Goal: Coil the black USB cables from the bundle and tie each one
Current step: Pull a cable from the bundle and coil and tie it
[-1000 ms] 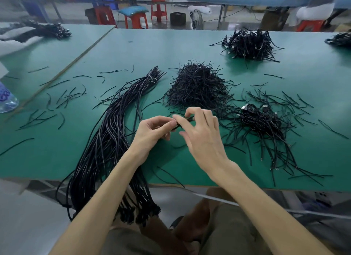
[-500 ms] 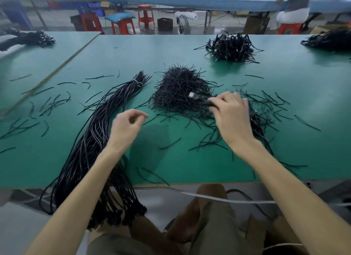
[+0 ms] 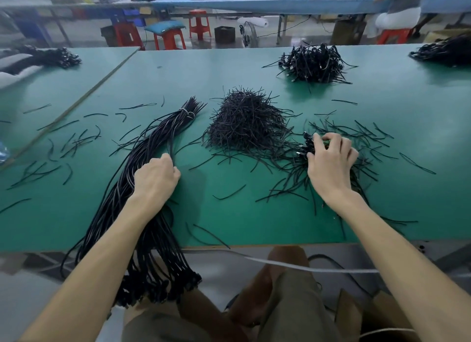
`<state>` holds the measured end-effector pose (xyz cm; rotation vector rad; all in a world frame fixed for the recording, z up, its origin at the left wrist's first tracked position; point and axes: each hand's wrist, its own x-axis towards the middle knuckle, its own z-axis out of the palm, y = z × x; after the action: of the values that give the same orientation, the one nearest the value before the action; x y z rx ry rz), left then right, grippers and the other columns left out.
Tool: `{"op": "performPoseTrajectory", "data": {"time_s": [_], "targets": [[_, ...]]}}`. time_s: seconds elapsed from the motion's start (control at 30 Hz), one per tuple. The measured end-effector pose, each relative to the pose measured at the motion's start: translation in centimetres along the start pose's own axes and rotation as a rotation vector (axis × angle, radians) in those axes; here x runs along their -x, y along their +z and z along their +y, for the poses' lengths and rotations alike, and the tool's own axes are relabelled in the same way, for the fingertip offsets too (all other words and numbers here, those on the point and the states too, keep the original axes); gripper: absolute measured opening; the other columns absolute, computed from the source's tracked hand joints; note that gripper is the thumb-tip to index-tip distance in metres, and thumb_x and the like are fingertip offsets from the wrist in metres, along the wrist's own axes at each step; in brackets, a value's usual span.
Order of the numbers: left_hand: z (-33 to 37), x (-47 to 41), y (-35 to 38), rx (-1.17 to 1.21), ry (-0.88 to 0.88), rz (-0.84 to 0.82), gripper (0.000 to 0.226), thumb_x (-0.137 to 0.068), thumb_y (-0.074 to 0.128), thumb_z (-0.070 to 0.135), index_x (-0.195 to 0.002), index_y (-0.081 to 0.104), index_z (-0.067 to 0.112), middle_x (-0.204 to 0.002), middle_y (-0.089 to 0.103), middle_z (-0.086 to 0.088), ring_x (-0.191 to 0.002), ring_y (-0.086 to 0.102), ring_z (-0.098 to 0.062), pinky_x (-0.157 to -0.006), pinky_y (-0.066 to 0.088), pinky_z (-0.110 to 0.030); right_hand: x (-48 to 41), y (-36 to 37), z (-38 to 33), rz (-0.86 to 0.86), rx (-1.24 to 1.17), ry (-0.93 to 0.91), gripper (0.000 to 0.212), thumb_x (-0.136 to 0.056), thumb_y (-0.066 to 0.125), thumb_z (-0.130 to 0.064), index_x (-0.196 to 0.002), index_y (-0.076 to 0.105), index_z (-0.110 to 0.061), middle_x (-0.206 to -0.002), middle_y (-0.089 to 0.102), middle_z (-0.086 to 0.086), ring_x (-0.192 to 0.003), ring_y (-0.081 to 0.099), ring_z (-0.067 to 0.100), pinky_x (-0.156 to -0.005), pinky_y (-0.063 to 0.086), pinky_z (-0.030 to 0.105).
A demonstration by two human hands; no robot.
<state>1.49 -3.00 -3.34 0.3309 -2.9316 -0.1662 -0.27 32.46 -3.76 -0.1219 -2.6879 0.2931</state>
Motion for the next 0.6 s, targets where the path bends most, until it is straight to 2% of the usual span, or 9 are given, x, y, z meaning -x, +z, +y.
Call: {"op": "performPoseTrajectory", "data": {"time_s": [0.1,0.2,0.27,0.33,0.5,0.6], "targets": [[0.2,0.3,-0.2,0.015,-0.017,0.015,0.026,-0.105,0.047,0.025,-0.093,0.053,0.004,-0.085,0.061,-0.015,-0.065,0.051,-0.032,-0.063,0.038,-0.038,0.4,-0.5,-0.9,0.042,0.034,-0.077,0.046,-0.100,0.056,-0.012,-0.145,0.049,-0.007,-0.139,0.043,0.018,-0.133,0.032,0.037,-0.108,0.024,0.052],[0.7,0.4,-0.6,0.137,-0.019,0.080,0.027,-0.106,0.049,0.028,-0.094,0.057,0.005,-0.070,0.052,-0.001,-0.056,0.046,-0.020,-0.061,0.037,-0.036,1.2,-1.0,-2.8,0.062,-0.036,-0.171,0.042,-0.099,0.058,-0.008,-0.140,0.055,-0.008,-0.135,0.049,0.014,-0.132,0.035,0.033,-0.109,0.023,0.048],[1.3,0.3,-1.1,0.312,-0.006,0.072,0.022,-0.105,0.052,0.029,-0.095,0.057,0.010,-0.071,0.055,0.003,-0.059,0.051,-0.013,-0.055,0.037,-0.032,1.9,-1.2,-4.6,0.050,-0.113,-0.241,0.042,-0.099,0.058,-0.008,-0.141,0.057,-0.011,-0.133,0.053,0.009,-0.129,0.037,0.027,-0.108,0.022,0.042],[1.7,0.2,-1.6,0.471,0.007,0.003,0.018,-0.105,0.053,0.031,-0.096,0.058,0.015,-0.078,0.060,0.005,-0.066,0.056,-0.007,-0.053,0.037,-0.023,2.8,-1.3,-6.8,0.004,-0.180,-0.328,0.042,-0.099,0.058,-0.012,-0.141,0.056,-0.015,-0.132,0.055,0.003,-0.127,0.039,0.023,-0.106,0.021,0.037],[1.4,0.4,-1.4,0.532,0.065,-0.051,0.018,-0.104,0.054,0.034,-0.096,0.062,0.019,-0.081,0.063,0.009,-0.072,0.056,-0.001,-0.056,0.037,-0.016,4.9,-0.3,-12.3,-0.166,-0.337,-0.502,0.047,-0.099,0.057,-0.018,-0.146,0.049,-0.018,-0.134,0.053,-0.002,-0.126,0.041,0.020,-0.102,0.025,0.035],[0.9,1.1,-0.9,0.484,0.069,-0.063,0.020,-0.103,0.057,0.035,-0.095,0.064,0.018,-0.080,0.065,0.007,-0.072,0.059,-0.006,-0.059,0.042,-0.023,5.4,0.9,-15.3,-0.301,-0.418,-0.495,0.050,-0.101,0.055,-0.018,-0.150,0.043,-0.016,-0.137,0.050,0.003,-0.127,0.043,0.023,-0.105,0.029,0.038]]}}
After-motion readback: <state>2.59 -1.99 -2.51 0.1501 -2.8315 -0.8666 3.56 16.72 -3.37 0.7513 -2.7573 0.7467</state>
